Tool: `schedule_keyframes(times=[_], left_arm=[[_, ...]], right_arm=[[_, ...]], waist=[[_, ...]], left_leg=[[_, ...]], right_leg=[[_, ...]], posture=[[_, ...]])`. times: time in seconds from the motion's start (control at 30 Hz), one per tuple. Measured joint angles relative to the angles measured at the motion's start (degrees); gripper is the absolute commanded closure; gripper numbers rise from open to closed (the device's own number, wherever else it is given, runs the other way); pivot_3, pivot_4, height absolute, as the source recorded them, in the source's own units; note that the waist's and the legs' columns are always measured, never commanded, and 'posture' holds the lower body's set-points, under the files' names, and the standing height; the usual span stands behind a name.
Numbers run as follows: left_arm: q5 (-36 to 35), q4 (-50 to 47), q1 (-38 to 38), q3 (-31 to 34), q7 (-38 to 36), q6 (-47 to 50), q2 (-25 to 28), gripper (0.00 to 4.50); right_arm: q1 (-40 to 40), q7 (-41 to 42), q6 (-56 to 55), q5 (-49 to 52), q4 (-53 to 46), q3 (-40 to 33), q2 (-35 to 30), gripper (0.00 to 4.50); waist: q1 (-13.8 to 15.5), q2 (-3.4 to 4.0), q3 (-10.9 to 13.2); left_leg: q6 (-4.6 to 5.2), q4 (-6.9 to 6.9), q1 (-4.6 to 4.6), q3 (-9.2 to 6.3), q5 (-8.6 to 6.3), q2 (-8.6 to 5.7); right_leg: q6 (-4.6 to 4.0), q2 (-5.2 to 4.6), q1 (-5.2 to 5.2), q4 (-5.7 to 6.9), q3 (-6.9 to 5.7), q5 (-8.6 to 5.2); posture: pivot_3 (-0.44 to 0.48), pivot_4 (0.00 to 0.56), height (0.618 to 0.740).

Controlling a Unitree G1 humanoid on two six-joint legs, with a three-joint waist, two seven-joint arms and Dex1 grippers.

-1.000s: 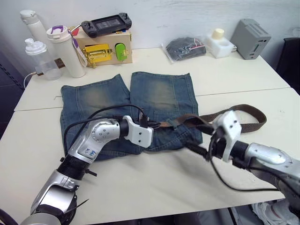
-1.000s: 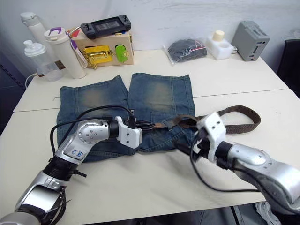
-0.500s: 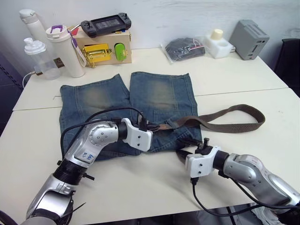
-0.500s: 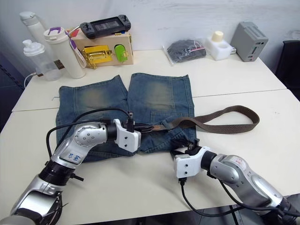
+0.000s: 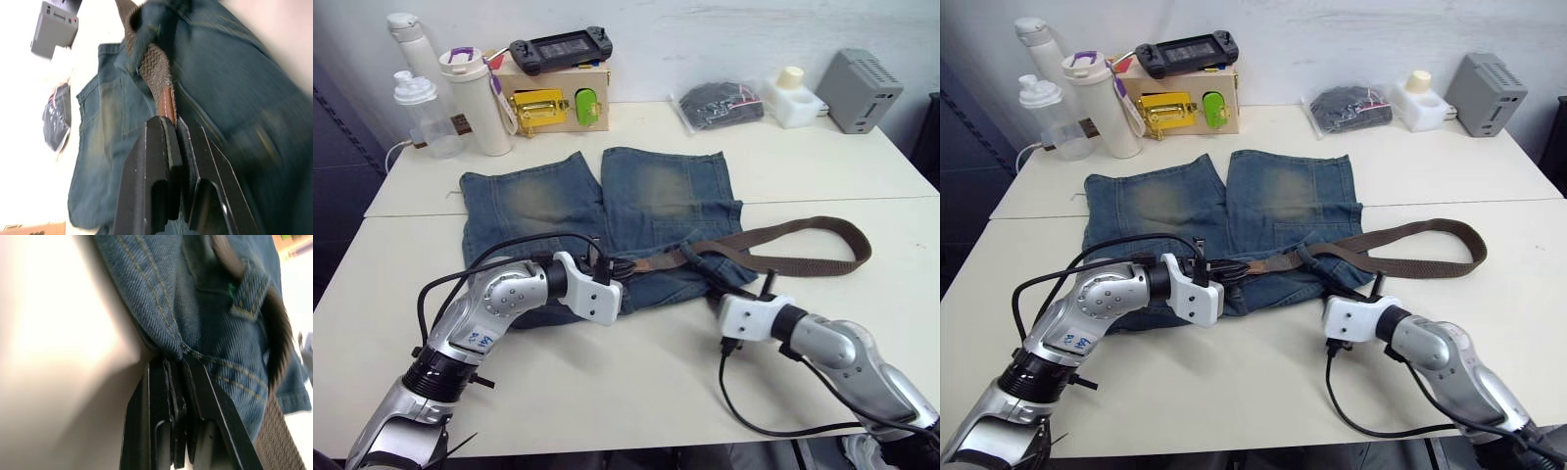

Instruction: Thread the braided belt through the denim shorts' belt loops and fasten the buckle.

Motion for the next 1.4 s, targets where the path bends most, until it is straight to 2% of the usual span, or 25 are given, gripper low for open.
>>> schedule_keyframes(times=[0.1, 0.23, 0.5, 0.6, 0.73, 0.83, 0.97, 1.07, 1.17, 1.23, 1.27, 1.4], left_arm=[[-0.01, 0.02, 0.16, 0.05, 1.01, -0.48, -0.01, 4.50], [0.01, 0.04, 0.46, 0.05, 1.95, -1.85, 0.01, 4.50], [-0.30, 0.12, 0.78, 0.05, 3.25, -4.39, -1.02, 4.50], [-0.46, 0.23, 0.70, 0.12, 4.02, -4.77, -1.65, 4.50], [-0.71, 0.54, 0.50, 1.12, 5.29, -6.02, -2.12, 4.50], [-0.95, 1.70, 0.11, 1.87, 7.00, -8.11, -2.53, 4.50], [-0.48, 2.28, -0.24, 2.62, 10.04, -12.85, -2.94, 4.50], [0.44, 2.64, -0.26, 3.46, 11.99, -15.78, -2.97, 4.50], [1.68, 3.50, -0.32, 3.43, 13.61, -18.39, -3.36, 4.50], [2.65, 4.01, -0.32, 3.43, 14.39, -19.31, -3.48, 4.50], [3.00, 4.15, -0.32, 3.43, 14.59, -19.52, -3.48, 4.50], [4.29, 4.32, -0.35, 3.35, 15.70, -21.14, -4.18, 4.50]], right_arm=[[1.79, 1.01, -1.07, 0.88, 4.19, -5.77, -3.55, 4.49], [3.19, 1.80, -0.83, 1.79, 7.67, -10.28, -4.76, 4.49], [4.10, 4.83, 4.49, 4.99, 4.59, -12.35, -3.14, 4.49], [4.23, 6.33, 8.26, 8.31, 1.85, -13.11, -1.18, 3.40], [3.89, 8.44, 11.16, 11.90, 0.11, -14.74, -1.15, 1.66], [2.63, 12.27, 16.97, 19.96, -2.75, -17.80, -0.93, 0.15], [-3.15, 15.54, 31.33, 35.27, -6.17, -25.92, -1.72, 0.07], [-7.37, 13.62, 47.67, 54.73, -9.87, -29.88, -0.92, 0.07], [-10.54, 2.52, 61.25, 78.58, -9.76, -29.42, 3.97, 0.07], [-9.37, -5.11, 64.59, 90.18, -9.31, -26.58, 5.26, 0.07], [-8.91, -7.37, 64.90, 93.45, -9.17, -25.77, 5.53, 0.07], [-8.57, -29.20, 55.59, 115.58, -4.87, -19.91, 11.51, 0.07]], waist=[[0.75, 0.01, 0.01], [1.27, 0.01, 0.01], [1.15, 0.01, 0.01], [0.97, 0.02, 0.01], [0.74, 0.02, 0.01], [0.57, 0.10, 0.06], [0.50, 0.16, 0.11], [0.39, 0.15, 0.11], [0.26, 0.13, 0.12], [0.51, 0.17, 0.14], [0.56, 0.16, 0.14], [0.40, 0.14, 0.13]], left_leg=[[0.06, 0.26, -0.11, -0.11, -0.03, -0.07], [0.06, 0.32, -0.16, -0.10, -0.03, -0.06], [0.06, 0.31, -0.17, -0.10, -0.03, -0.04], [0.06, 0.30, -0.17, -0.08, -0.03, 0.01], [0.06, 0.26, -0.16, -0.08, -0.03, 0.02], [0.06, 0.27, -0.17, -0.07, -0.03, 0.03], [0.06, 0.27, -0.19, -0.09, -0.03, 0.04], [0.06, 0.28, -0.19, -0.08, -0.04, 0.11], [0.06, 0.30, -0.22, -0.07, -0.05, 0.17], [0.08, 0.30, -0.26, -0.07, -0.05, 0.16], [0.09, 0.33, -0.26, -0.07, -0.05, 0.16], [0.10, 0.40, -0.27, 0.03, -0.06, 0.16]], right_leg=[[0.00, 0.01, 0.01, 0.06, 0.00, 0.00], [0.00, 0.00, 0.00, 0.08, 0.01, 0.00], [0.00, 0.00, -0.01, 0.08, 0.02, 0.00], [0.00, 0.02, -0.02, 0.06, 0.01, 0.00], [0.00, 0.02, -0.04, 0.06, -0.01, 0.00], [0.00, 0.02, -0.04, 0.03, -0.01, 0.00], [0.00, 0.02, -0.02, 0.00, -0.03, 0.00], [0.00, 0.02, 0.00, -0.03, -0.04, 0.00], [0.00, 0.02, 0.01, -0.06, -0.04, 0.00], [0.00, 0.01, 0.00, -0.07, -0.01, 0.00], [0.00, 0.01, 0.01, -0.06, -0.01, 0.00], [0.00, 0.00, 0.00, -0.04, 0.05, 0.00]], posture=[[0.000, 0.150, 0.645], [0.000, 0.150, 0.645], [0.000, 0.150, 0.645], [0.000, 0.150, 0.645], [0.000, 0.150, 0.645], [0.000, 0.150, 0.645], [0.000, 0.150, 0.645], [0.000, 0.150, 0.645], [0.000, 0.150, 0.645], [0.000, 0.150, 0.645], [0.000, 0.150, 0.645], [0.000, 0.150, 0.645]])
